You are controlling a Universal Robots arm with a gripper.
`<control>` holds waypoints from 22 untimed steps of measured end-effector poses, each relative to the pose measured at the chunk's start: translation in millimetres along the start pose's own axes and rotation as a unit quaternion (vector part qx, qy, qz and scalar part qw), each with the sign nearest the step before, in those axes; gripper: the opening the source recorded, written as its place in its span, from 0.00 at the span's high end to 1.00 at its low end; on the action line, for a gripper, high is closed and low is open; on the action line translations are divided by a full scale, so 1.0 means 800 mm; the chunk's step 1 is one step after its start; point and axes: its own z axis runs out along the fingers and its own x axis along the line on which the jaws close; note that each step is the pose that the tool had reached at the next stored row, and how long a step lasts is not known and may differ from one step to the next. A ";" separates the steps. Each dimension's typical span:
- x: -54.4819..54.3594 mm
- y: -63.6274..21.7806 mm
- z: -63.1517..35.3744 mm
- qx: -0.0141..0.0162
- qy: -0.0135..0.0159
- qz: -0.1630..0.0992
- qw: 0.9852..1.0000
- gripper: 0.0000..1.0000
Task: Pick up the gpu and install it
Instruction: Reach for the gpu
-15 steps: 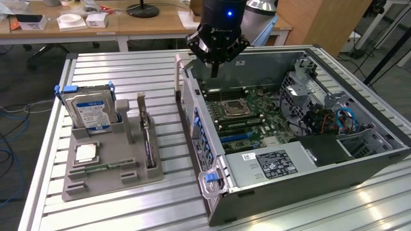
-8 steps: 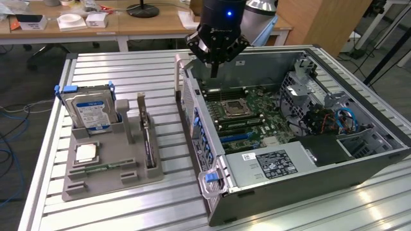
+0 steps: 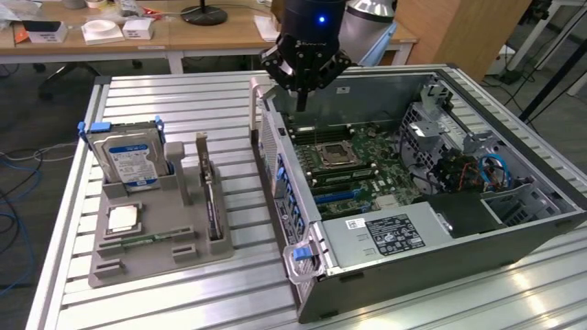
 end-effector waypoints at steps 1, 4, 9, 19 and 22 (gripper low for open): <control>0.001 0.000 0.000 0.000 0.000 0.000 1.000 0.89; 0.005 0.000 0.000 0.000 0.000 0.000 1.000 0.89; 0.010 -0.001 0.000 0.000 0.000 0.000 1.000 0.89; 0.019 -0.001 0.000 0.000 0.000 -0.001 1.000 0.89; 0.022 -0.002 0.000 0.000 0.000 -0.001 1.000 0.89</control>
